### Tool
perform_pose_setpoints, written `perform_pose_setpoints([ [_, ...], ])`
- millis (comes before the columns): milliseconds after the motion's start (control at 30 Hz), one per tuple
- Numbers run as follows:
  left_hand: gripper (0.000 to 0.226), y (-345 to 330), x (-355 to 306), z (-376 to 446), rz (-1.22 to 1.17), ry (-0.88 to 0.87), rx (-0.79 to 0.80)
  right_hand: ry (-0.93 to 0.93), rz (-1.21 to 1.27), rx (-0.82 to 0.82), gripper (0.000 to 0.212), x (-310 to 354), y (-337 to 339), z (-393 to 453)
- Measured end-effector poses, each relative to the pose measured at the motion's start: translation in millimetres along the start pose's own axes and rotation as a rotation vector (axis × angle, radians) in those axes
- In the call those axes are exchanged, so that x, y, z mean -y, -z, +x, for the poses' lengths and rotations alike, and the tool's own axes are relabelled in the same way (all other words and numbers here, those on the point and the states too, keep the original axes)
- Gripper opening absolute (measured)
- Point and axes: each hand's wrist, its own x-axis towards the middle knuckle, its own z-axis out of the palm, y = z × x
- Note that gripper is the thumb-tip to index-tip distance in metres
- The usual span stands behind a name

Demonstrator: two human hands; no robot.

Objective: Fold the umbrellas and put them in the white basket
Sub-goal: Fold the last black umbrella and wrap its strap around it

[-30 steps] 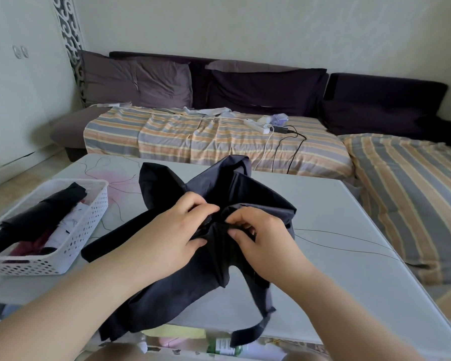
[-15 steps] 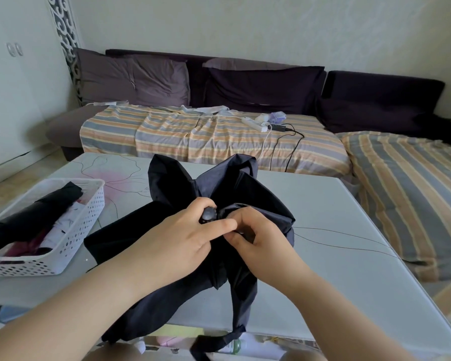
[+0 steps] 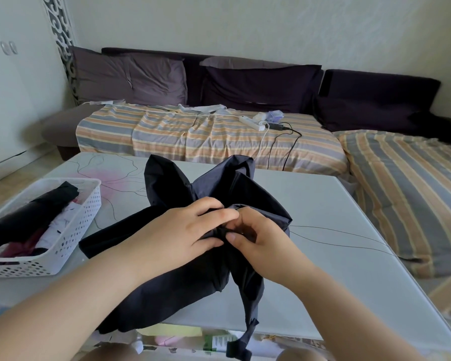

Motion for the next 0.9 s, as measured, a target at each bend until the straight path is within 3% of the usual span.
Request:
perform_pose_setpoints([
  [200, 0.021, -5.4, -2.3, 11.2, 0.019, 0.034, -0.049, -0.046, -0.097, -0.049, 0.030, -0.2, 13.8, -9.5],
  [267, 0.028, -7.6, -3.4, 15.3, 0.033, 0.072, -0.071, 0.022, -0.235, -0.096, 0.039, -2.3, 17.9, -19.0],
  [367, 0.022, -9.6, -5.8, 21.2, 0.003, 0.148, -0.118, 0.172, -0.506, -0.131, 0.050, -13.4, 20.9, -35.2],
  [600, 0.026, -8.3, -12.9, 31.2, 0.008, 0.249, -0.119, 0.109, -0.770, -0.242, 0.012, -40.5, 28.6, -34.1],
  [667, 0.020, -6.9, -12.0, 32.8, 0.011, 0.245, -0.110, 0.131, -0.834, -0.210, 0.020, -42.2, 34.5, -26.2],
  [767, 0.014, -6.6, -9.6, 36.0, 0.027, 0.235, -0.091, 0.178, -0.760, -0.186, 0.043, -40.7, 60.1, -21.8],
  [900, 0.009, -9.2, -9.9, 38.9, 0.060, 0.219, -0.086, 0.159, -0.534, -0.314, 0.010, -37.7, 74.1, -32.1],
])
